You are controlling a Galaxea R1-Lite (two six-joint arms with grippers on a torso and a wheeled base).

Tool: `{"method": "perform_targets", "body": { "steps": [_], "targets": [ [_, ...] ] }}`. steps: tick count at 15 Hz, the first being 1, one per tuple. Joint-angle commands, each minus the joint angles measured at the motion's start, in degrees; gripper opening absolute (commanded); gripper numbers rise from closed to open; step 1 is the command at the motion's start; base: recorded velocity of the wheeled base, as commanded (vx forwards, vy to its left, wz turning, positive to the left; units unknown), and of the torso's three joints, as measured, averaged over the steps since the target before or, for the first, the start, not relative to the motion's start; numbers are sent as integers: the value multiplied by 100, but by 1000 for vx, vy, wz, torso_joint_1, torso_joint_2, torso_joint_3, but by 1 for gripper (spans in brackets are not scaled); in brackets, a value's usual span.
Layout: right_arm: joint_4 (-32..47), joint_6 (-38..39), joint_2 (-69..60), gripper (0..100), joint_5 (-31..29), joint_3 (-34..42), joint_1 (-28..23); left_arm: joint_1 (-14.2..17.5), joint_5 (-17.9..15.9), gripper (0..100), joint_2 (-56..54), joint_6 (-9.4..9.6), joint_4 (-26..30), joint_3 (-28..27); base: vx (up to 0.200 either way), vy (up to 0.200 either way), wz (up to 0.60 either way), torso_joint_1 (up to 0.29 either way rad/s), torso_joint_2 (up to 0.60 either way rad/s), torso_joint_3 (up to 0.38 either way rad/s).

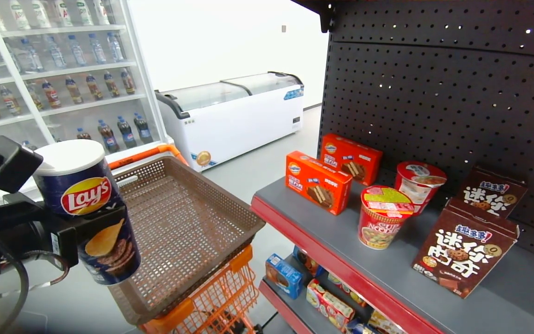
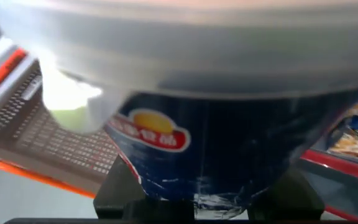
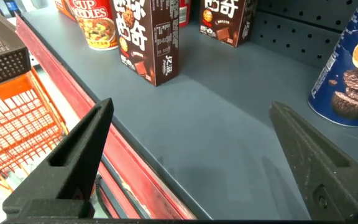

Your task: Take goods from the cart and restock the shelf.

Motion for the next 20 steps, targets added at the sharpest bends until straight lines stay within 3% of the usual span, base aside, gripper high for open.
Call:
{"method": "perform_targets", "body": {
  "steps": [1, 3, 6, 7, 11, 12, 13, 14, 18, 20],
  "targets": [
    [-2, 2, -2, 100, 4, 0, 0, -28, -109, 0, -3, 5, -9, 118, 0, 0, 0, 0, 0, 0],
    [-2, 2, -2, 100, 4, 0, 0, -28, -425, 0, -3, 5, -9, 153, 0, 0, 0, 0, 0, 0],
    [-2, 2, -2, 100, 4, 0, 0, -46, -504, 0, 6, 14, -18, 144, 0, 0, 0, 0, 0, 0],
    [-2, 2, -2, 100, 12, 0, 0, -81, -715, 0, 6, 14, -9, 144, 0, 0, 0, 0, 0, 0],
    [-2, 2, -2, 100, 12, 0, 0, -230, -2412, 0, 23, 23, -9, 329, 0, 0, 0, 0, 0, 0],
    [-2, 2, -2, 100, 4, 0, 0, -248, -2737, 0, 67, 14, -18, 302, 0, 0, 0, 0, 0, 0],
    [-2, 2, -2, 100, 12, 0, 0, -257, -2834, 0, 76, 14, -18, 276, 0, 0, 0, 0, 0, 0],
    [-2, 2, -2, 100, 12, 0, 0, -406, -3220, 0, 155, -30, -9, 126, 0, 0, 0, 0, 0, 0],
    [-2, 2, -2, 100, 12, 0, 0, -1039, -3247, 0, 753, -30, -335, -155, 0, 0, 0, 0, 0, 0],
    [-2, 2, -2, 100, 12, 0, 0, -1092, -3247, 0, 964, -12, -651, -128, 0, 0, -600, -2, 7, 0]
  ]
}}
